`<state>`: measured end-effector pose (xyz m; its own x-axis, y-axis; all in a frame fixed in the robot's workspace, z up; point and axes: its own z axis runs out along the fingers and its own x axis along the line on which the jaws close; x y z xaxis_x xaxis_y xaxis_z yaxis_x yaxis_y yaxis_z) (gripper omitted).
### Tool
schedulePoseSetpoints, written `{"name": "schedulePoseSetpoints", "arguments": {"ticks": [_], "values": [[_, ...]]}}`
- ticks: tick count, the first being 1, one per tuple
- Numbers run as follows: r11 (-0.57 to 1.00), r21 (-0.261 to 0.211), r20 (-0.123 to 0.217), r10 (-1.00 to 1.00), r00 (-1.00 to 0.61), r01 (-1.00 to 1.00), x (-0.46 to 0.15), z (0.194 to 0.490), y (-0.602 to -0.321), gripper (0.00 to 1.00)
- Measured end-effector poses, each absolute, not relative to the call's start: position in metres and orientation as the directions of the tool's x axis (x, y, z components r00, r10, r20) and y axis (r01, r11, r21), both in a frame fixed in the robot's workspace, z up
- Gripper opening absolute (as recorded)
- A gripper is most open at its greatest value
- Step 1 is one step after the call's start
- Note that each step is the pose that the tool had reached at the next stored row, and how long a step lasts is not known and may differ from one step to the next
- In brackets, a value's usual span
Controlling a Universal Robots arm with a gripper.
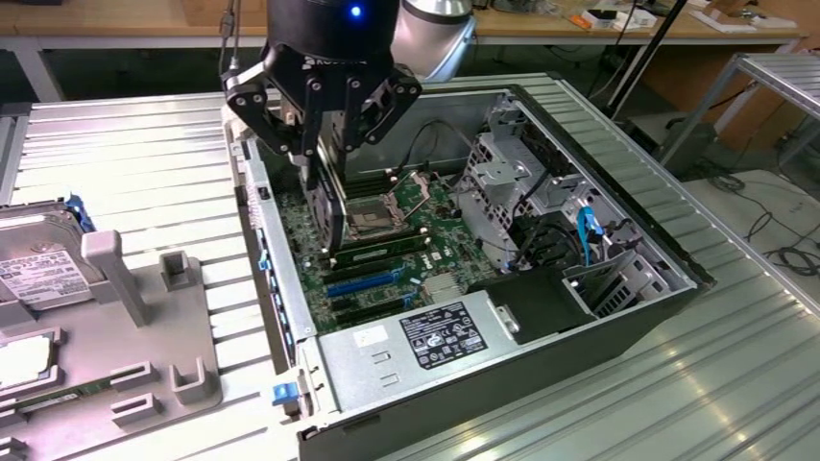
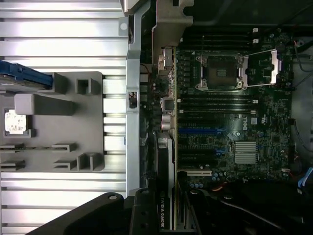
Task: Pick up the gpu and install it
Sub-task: 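Pick up the gpu and move the gpu toward the slot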
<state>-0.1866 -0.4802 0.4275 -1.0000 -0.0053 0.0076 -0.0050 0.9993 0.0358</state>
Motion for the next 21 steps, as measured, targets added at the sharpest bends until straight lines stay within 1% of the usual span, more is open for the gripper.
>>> {"name": "schedulePoseSetpoints", "arguments": {"ticks": [21], "values": [[0.999, 0.036, 0.010, -0.005, -1.000, -0.005, -0.153, 0.428, -0.480, 0.27]]}}
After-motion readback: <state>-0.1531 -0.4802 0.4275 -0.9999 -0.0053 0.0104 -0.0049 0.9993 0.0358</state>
